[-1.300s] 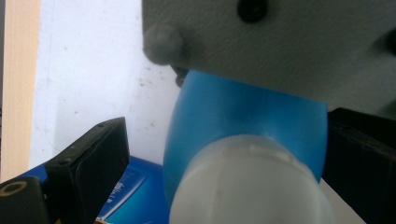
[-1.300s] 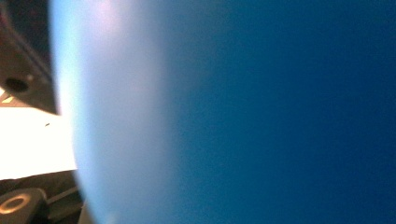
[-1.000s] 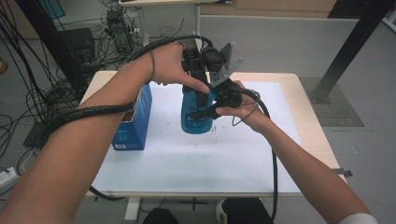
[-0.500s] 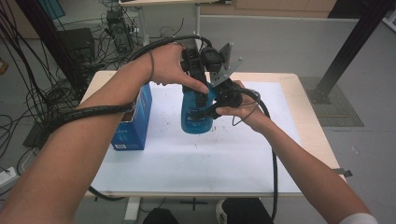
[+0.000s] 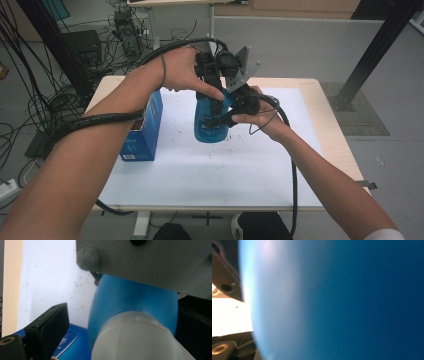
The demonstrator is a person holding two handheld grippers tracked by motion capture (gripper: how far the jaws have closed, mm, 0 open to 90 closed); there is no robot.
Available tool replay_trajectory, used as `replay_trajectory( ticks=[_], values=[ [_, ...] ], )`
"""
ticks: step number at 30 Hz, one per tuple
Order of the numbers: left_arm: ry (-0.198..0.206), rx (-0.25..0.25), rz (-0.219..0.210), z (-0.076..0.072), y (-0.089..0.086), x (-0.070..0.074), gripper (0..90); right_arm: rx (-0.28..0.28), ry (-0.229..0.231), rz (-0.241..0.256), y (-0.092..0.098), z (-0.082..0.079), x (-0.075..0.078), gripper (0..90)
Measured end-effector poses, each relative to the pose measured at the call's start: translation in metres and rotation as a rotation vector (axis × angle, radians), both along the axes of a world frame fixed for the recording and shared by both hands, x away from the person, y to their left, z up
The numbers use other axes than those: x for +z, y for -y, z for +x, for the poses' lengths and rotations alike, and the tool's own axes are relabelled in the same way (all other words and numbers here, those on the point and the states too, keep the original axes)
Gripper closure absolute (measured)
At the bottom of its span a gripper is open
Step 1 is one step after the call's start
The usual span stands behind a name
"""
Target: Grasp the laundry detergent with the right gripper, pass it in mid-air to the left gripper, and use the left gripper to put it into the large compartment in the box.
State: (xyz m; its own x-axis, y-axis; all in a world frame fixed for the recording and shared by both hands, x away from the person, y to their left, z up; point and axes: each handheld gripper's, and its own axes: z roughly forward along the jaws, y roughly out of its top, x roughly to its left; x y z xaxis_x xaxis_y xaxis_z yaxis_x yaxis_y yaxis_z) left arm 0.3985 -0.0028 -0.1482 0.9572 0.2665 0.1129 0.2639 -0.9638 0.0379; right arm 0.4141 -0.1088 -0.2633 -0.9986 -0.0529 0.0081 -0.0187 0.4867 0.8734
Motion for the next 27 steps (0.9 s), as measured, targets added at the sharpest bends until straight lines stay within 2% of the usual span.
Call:
replay_trajectory(
  ticks=[19,23,25,27],
  values=[
    [0.003,-0.010,0.005,-0.0005,0.0009,-0.0004,6.1,0.002,0.011,0.003,0.0008,-0.0006,0.0009,43.4],
    [0.004,-0.012,0.004,-0.0013,0.0022,-0.0012,10.8,0.005,0.009,-0.004,0.0003,-0.0015,0.0006,43.4],
    [0.007,-0.019,0.015,-0.0010,0.0024,-0.0010,17.8,0.005,0.011,-0.004,0.0003,-0.0016,0.0007,43.4],
    [0.000,-0.015,0.004,-0.0016,0.0023,-0.0015,20.0,0.006,0.011,-0.004,0.0006,-0.0018,0.0009,43.4]
  ],
)
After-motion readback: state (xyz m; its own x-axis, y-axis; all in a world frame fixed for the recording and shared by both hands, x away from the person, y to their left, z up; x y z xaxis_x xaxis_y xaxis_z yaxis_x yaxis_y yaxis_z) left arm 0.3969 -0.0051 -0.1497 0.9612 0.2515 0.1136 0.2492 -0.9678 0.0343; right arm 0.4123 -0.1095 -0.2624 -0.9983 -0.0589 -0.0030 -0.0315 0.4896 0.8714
